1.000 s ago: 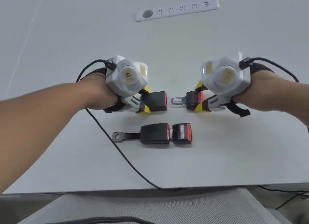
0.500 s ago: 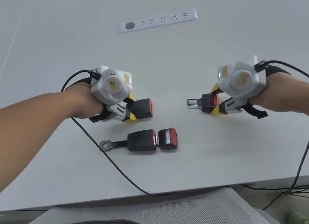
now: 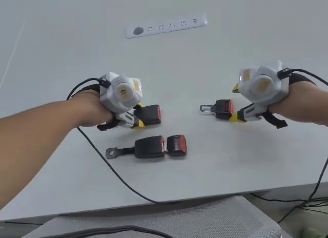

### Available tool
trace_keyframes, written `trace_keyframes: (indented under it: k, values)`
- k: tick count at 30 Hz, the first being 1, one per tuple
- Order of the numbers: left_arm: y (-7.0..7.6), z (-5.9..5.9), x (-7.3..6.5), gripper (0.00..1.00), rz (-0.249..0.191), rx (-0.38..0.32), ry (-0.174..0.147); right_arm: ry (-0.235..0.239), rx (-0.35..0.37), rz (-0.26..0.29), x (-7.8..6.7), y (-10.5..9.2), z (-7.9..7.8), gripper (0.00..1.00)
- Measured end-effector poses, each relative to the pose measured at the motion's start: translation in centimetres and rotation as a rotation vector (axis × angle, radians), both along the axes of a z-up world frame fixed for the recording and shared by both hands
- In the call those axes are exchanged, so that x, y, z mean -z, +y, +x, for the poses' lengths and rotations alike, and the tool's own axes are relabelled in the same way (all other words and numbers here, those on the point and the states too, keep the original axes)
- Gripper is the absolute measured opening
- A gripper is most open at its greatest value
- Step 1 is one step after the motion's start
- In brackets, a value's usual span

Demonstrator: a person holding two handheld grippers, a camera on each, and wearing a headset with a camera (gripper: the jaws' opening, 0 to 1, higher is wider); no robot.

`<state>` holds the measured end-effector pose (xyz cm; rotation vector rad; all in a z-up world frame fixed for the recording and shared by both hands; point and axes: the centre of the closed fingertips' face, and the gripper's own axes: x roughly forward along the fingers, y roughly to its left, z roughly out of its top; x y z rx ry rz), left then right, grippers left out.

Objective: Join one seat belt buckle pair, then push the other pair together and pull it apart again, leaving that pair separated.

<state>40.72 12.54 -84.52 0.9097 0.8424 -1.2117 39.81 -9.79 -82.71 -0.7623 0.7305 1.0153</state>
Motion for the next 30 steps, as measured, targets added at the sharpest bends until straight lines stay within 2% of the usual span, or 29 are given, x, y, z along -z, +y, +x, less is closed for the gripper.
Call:
trace_keyframes:
  k: [1, 4, 6, 7, 9, 12, 14, 16, 18, 19, 20, 23, 25, 30]
  values:
    - [0.1, -0.1, -0.2, 0.35, -0.002, -0.002, -0.008, 0.005, 0.036, 0.045, -0.8, 0.3, -0.2, 0.47]
    - [0.8, 0.3, -1.8, 0.43, -0.029, -0.034, -0.079, -0.020, 0.063, 0.108, -2.9, 0.8, -0.8, 0.50]
    - [1.3, 0.1, -3.1, 0.45, -0.063, -0.070, -0.087, -0.030, 0.077, 0.122, -3.7, 0.9, -1.3, 0.53]
    - [1.4, 0.1, -3.6, 0.46, -0.083, -0.095, -0.093, -0.026, 0.106, 0.144, -4.2, 1.0, -1.7, 0.55]
    - [1.6, -0.5, -5.0, 0.49, -0.144, -0.140, -0.102, -0.025, 0.135, 0.177, -4.8, 1.1, -2.5, 0.57]
    - [2.4, -1.5, -6.8, 0.52, -0.230, -0.229, -0.130, -0.053, 0.161, 0.193, -5.4, 0.9, -3.8, 0.57]
    - [3.3, -2.5, -7.6, 0.59, -0.270, -0.276, -0.149, -0.059, 0.189, 0.227, -5.6, 0.9, -4.7, 0.59]
    - [4.7, -3.9, -8.0, 0.64, -0.276, -0.320, -0.163, -0.046, 0.219, 0.276, -6.0, 0.9, -5.7, 0.58]
    - [5.6, -5.1, -8.3, 0.68, -0.307, -0.373, -0.144, -0.011, 0.255, 0.318, -6.3, 0.9, -6.6, 0.56]
    - [6.2, -6.1, -8.6, 0.70, -0.342, -0.413, -0.130, -0.025, 0.257, 0.311, -6.5, 0.6, -6.8, 0.59]
    - [6.4, -6.6, -8.9, 0.72, -0.364, -0.420, -0.131, -0.037, 0.266, 0.313, -6.9, 0.3, -7.2, 0.61]
    - [7.5, -8.5, -9.2, 0.80, -0.386, -0.450, -0.125, -0.049, 0.268, 0.321, -7.5, -0.1, -8.2, 0.68]
    - [7.9, -9.5, -9.3, 0.84, -0.402, -0.463, -0.118, -0.057, 0.254, 0.319, -7.7, -0.2, -8.9, 0.68]
    - [9.3, -10.5, -9.2, 0.95, -0.420, -0.521, -0.129, -0.057, 0.258, 0.312, -7.2, -0.5, -10.3, 0.77]
